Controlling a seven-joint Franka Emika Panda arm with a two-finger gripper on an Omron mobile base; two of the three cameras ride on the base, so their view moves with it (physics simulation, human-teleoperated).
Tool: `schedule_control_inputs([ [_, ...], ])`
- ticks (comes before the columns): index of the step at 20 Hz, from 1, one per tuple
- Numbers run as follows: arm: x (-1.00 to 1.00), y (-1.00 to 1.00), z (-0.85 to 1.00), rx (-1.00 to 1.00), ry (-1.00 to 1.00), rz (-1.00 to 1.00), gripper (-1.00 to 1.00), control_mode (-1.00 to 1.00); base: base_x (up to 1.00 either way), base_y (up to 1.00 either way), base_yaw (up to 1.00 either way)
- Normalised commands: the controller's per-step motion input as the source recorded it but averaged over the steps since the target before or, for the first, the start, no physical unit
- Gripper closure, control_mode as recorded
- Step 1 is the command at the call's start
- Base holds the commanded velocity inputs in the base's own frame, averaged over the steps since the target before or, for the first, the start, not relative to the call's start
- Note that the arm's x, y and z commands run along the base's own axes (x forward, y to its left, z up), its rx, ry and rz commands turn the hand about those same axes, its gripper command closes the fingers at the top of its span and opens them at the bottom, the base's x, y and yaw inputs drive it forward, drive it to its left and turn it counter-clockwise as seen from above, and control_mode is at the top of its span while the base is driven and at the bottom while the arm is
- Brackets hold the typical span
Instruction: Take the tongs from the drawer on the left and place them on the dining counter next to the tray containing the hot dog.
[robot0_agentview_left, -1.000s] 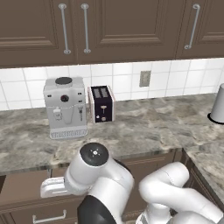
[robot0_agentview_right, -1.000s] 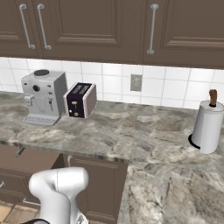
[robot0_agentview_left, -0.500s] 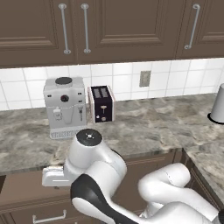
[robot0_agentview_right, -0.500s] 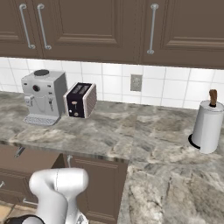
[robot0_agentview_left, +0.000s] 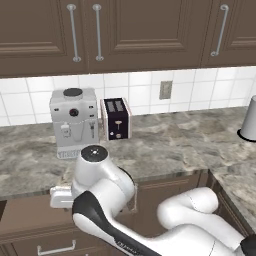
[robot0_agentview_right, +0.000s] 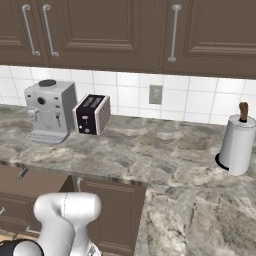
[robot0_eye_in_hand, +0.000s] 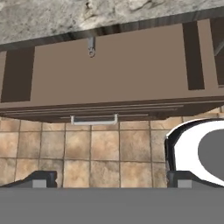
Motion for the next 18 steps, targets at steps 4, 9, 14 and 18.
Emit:
schedule_control_inputs([
  [4, 0.69, 0.00, -0.28, 0.00, 0.15, 0.00, -1.00, -1.00, 0.00, 0.00, 0.00],
  [9, 0.52, 0.04, -0.51, -0.02, 0.07, 0.00, -1.00, -1.00, 0.00, 0.00, 0.00],
  [14, 0.41, 0.15, -0.61, -0.08, 0.00, 0.00, -1.00, -1.00, 0.00, 0.00, 0.00],
  [18, 0.35, 0.15, -0.41, -0.06, 0.02, 0.00, -1.00, -1.00, 0.00, 0.00, 0.00],
])
